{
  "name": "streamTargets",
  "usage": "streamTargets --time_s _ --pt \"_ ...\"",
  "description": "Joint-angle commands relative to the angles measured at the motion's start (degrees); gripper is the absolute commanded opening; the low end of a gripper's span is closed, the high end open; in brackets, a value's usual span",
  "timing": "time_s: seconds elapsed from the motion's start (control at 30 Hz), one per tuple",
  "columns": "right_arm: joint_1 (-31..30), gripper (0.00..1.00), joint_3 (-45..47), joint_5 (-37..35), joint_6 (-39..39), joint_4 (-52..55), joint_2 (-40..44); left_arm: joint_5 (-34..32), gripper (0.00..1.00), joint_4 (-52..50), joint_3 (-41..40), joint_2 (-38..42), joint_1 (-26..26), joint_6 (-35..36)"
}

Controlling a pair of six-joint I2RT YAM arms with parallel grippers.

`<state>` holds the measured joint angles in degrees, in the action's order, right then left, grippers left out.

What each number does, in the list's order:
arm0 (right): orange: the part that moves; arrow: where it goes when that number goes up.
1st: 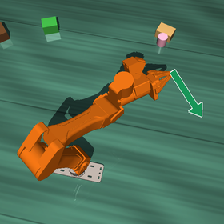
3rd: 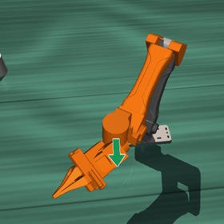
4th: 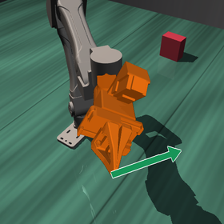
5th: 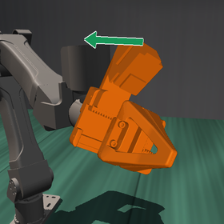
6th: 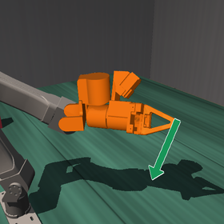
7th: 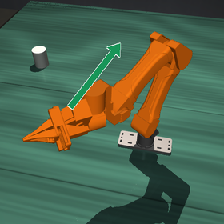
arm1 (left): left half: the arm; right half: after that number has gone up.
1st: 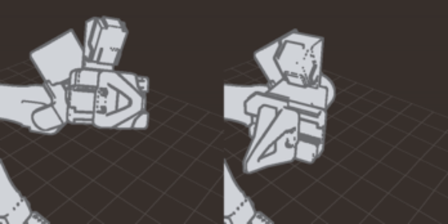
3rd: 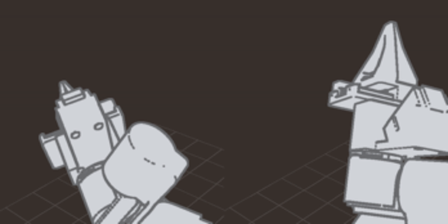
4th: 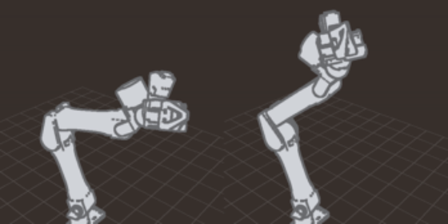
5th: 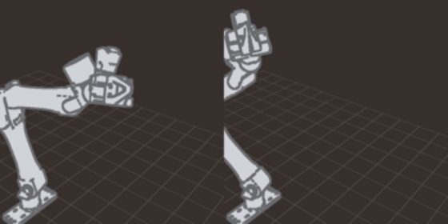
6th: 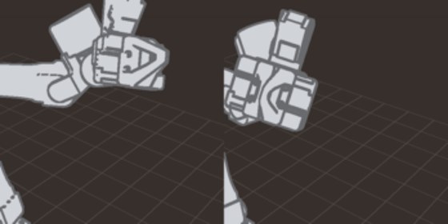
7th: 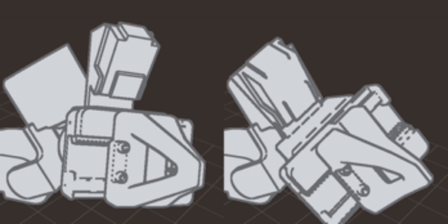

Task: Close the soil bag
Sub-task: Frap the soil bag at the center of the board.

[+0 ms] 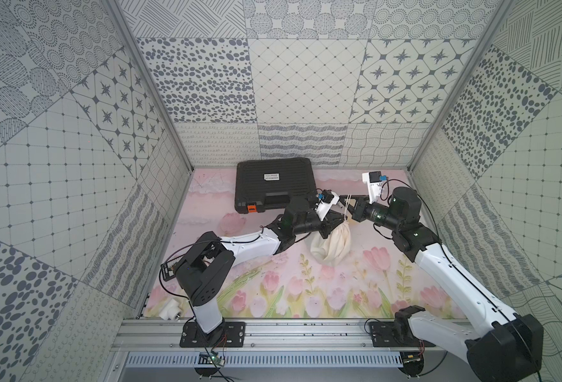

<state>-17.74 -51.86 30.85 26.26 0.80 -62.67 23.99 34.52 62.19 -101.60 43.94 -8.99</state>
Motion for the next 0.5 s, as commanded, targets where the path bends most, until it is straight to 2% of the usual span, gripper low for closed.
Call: streamTargets --time_s 0.0,0.3,0.47 --pt "1.2 0.0 -4.6 -1.1 -0.4 -26.9 6.0 1.3 0.11 -33.9 -1.9 -3.0 1.3 -1.7" --pt "3.2 0.0 -5.5 -1.0 0.3 -28.3 6.2 0.7 0.14 -42.6 -1.9 -3.9 1.8 -0.3" --pt "3.9 0.0 -6.5 -1.0 0.7 -29.5 5.9 -0.7 0.15 -43.8 -1.9 -4.5 1.8 -0.1"
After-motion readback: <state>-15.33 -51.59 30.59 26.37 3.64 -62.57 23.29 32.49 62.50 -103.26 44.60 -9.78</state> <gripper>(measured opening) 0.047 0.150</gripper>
